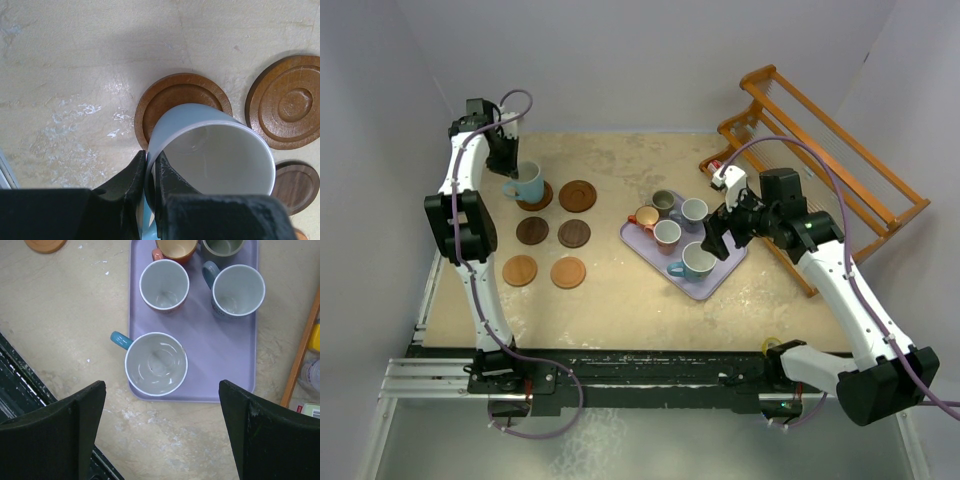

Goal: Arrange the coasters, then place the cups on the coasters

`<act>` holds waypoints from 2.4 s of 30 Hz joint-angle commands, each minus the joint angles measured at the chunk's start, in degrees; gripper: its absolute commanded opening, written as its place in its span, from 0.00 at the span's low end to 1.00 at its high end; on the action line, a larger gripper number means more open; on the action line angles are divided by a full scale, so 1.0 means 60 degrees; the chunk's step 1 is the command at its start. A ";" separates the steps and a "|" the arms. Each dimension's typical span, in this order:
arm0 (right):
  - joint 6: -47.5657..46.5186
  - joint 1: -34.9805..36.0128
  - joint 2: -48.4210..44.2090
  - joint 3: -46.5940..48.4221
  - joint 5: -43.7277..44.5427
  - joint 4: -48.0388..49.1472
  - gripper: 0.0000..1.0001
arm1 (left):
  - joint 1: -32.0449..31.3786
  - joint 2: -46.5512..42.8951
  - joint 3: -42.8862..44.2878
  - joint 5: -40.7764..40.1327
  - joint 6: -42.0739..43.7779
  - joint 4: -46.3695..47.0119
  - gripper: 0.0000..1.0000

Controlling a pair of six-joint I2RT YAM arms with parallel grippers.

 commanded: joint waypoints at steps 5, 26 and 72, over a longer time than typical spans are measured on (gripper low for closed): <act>-0.0124 -0.0082 -0.0016 0.0045 -0.0325 0.0012 0.96 | 0.0065 -0.0502 -0.0090 -0.0057 0.0304 0.0633 0.16; -0.0316 -0.0082 0.0508 -0.0042 0.0972 -0.0473 0.91 | 0.0050 -0.2506 -0.0975 0.0747 0.0191 0.0739 0.38; 0.1534 0.0103 0.3897 -0.0190 0.1043 0.0320 0.25 | -0.1701 -0.9264 -0.9361 0.2449 -0.0815 0.5856 0.68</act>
